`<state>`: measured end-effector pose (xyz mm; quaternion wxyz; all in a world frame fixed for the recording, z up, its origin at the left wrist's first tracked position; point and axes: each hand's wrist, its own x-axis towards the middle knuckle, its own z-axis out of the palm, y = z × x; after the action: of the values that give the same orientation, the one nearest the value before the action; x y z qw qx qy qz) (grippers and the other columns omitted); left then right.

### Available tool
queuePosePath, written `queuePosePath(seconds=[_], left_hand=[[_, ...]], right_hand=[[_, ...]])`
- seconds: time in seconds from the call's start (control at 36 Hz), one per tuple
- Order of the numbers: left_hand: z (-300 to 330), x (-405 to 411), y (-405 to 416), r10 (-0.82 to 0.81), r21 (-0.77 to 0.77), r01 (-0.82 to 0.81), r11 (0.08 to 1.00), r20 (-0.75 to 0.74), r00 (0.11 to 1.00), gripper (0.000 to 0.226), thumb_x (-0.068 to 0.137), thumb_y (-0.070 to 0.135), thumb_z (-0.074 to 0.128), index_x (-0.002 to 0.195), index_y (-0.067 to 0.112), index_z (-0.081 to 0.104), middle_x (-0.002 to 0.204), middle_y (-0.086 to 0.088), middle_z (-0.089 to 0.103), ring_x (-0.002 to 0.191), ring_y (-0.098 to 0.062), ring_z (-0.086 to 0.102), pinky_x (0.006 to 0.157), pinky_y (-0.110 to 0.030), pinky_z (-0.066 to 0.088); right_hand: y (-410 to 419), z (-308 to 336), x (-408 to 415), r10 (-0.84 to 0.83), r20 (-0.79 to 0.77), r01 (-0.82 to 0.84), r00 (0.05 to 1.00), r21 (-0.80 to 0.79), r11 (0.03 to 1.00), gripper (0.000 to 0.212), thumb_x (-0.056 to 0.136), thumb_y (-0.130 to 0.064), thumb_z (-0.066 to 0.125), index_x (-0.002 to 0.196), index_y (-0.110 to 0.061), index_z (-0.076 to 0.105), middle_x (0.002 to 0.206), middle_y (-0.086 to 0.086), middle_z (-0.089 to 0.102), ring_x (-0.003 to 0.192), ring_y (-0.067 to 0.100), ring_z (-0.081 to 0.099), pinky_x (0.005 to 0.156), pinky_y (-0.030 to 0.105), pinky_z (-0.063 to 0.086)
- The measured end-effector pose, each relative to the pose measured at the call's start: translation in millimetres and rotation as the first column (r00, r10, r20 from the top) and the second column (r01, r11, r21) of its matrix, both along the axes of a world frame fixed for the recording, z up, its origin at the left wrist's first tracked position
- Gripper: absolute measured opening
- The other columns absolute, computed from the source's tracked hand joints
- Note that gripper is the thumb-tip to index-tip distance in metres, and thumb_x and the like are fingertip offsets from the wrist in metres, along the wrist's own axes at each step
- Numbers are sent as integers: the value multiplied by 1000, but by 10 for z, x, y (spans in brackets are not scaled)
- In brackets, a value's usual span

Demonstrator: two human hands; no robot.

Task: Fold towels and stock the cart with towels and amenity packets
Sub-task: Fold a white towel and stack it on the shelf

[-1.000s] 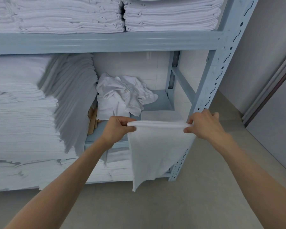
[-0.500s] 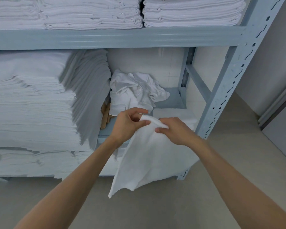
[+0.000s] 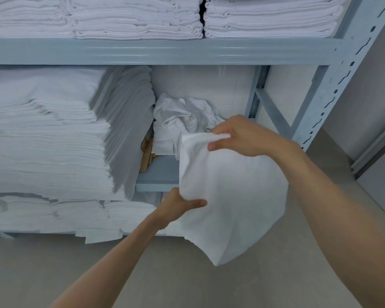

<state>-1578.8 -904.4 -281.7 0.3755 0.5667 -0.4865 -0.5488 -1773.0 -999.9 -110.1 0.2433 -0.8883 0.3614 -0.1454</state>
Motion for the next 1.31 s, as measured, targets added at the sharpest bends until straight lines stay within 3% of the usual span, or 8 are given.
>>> queuePosePath(seconds=[0.17, 0.31, 0.47, 0.64, 0.75, 0.86, 1.03, 1.31], left_hand=[[314, -219, -67, -127, -53, 123, 991, -98, 987, 27, 84, 44, 76, 111, 40, 71, 117, 8, 72, 106, -13, 70, 87, -30, 57], [459, -340, -156, -101, -43, 93, 995, -260, 960, 43, 85, 38, 73, 123, 17, 67, 121, -4, 71, 112, -26, 68, 97, -47, 54], [526, -332, -250, 7, 37, 11, 999, -458, 889, 46, 86, 33, 70, 120, 3, 68, 120, -17, 70, 111, -32, 68, 92, -39, 57], [382, -211, -246, 105, 144, -54, 988, -377, 920, 47, 89, 44, 65, 122, 11, 66, 116, -14, 72, 107, -32, 70, 89, -45, 57], [351, -195, -232, 158, 194, -94, 977, -348, 924, 51, 84, 48, 69, 119, 11, 68, 112, -13, 74, 98, -28, 73, 74, -37, 61], [335, -103, -259, 194, 242, -106, 964, -377, 906, 49, 88, 48, 67, 119, 10, 69, 112, -13, 74, 99, -28, 73, 68, -34, 60], [361, 34, -261, 197, 263, -84, 961, -441, 875, 53, 87, 48, 65, 126, 12, 66, 119, -14, 72, 105, -32, 71, 73, -40, 61], [445, 356, -270, 170, 262, -102, 960, -249, 953, 50, 78, 42, 74, 115, 8, 70, 109, -17, 74, 91, -32, 75, 65, -39, 61]], right_hand=[[-197, 72, -194, -213, 97, 226, 972, -155, 962, 8, 88, -47, 68, 95, -43, 71, 101, -3, 72, 88, 17, 63, 73, 28, 45], [-318, -380, -506, -479, 44, 478, 877, -176, 860, 66, 98, -53, 49, 154, -25, 28, 156, 3, 36, 144, 25, 27, 117, 48, 23], [30, -1436, -854, -699, -30, 586, 714, 573, 573, 80, 93, -71, 29, 145, -12, 45, 148, 13, 49, 134, 30, 47, 114, 42, 33], [498, -2259, -929, -838, 59, 3, 542, 997, 72, 82, 82, -83, 38, 123, -18, 66, 119, 19, 70, 108, 41, 67, 96, 59, 51], [622, -2323, -777, -864, 202, -239, 461, 966, 98, 87, 83, -85, 30, 136, -23, 59, 125, 11, 68, 97, 28, 70, 83, 43, 54], [654, -2217, -799, -841, 359, -362, 406, 908, 213, 72, 90, -67, 45, 142, -19, 53, 142, 12, 57, 131, 29, 53, 107, 46, 44], [661, -2062, -845, -649, 476, -294, 594, 879, 376, 61, 87, -8, 65, 144, -8, 43, 138, 15, 59, 129, 31, 55, 105, 43, 49], [380, -1531, -868, -761, 432, 13, 485, 866, 500, 56, 81, -38, 70, 119, 3, 66, 113, 14, 73, 101, 27, 72, 81, 33, 60]])
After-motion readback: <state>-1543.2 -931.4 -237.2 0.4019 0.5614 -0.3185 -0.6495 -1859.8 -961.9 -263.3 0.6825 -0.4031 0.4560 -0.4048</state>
